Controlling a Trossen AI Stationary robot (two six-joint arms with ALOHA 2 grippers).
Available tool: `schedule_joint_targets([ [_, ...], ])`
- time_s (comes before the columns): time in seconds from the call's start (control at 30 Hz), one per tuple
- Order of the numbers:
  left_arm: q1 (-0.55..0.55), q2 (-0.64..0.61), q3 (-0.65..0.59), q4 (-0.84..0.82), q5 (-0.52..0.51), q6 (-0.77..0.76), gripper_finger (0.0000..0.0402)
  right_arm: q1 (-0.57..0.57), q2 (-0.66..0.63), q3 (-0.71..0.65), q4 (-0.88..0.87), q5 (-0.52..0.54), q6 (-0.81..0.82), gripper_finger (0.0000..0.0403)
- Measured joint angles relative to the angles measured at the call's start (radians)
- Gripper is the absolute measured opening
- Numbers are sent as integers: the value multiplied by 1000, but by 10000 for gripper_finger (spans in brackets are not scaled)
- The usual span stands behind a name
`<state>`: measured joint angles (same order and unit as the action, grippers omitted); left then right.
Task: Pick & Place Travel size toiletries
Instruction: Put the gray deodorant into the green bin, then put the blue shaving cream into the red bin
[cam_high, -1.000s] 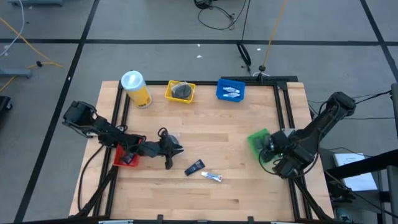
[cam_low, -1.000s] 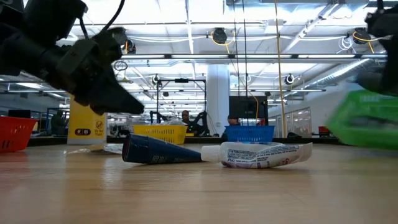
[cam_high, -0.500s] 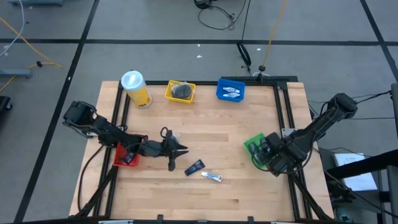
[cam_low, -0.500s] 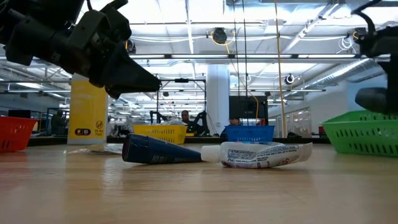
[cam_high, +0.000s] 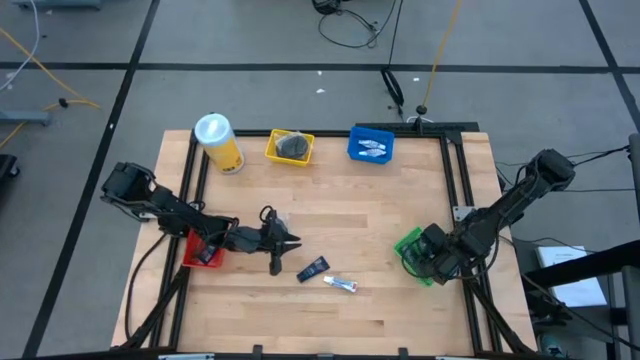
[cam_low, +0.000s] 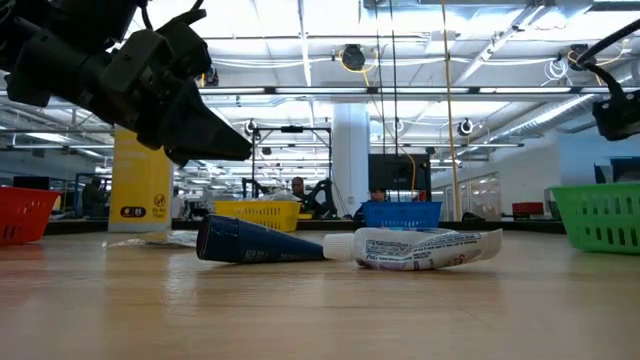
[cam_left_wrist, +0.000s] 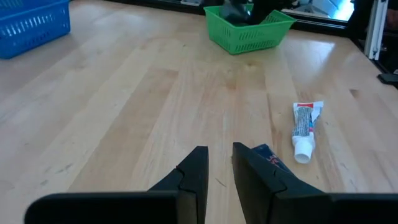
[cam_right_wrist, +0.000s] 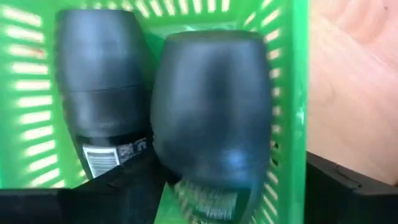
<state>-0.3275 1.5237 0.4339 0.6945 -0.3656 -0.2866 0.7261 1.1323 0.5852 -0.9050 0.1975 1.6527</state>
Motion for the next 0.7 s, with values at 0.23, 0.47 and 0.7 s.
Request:
schedule_joint_targets([
  [0.23,4,0,0,-4,2,13,72,0,-95,-13,7,81,-7,322],
  [0.47,8,0,0,-4,2,13,72,0,-259,-13,-26,233,-19,333],
  [0.7,8,0,0,-1,2,17,72,-13,-315,-13,247,394,-329,322],
])
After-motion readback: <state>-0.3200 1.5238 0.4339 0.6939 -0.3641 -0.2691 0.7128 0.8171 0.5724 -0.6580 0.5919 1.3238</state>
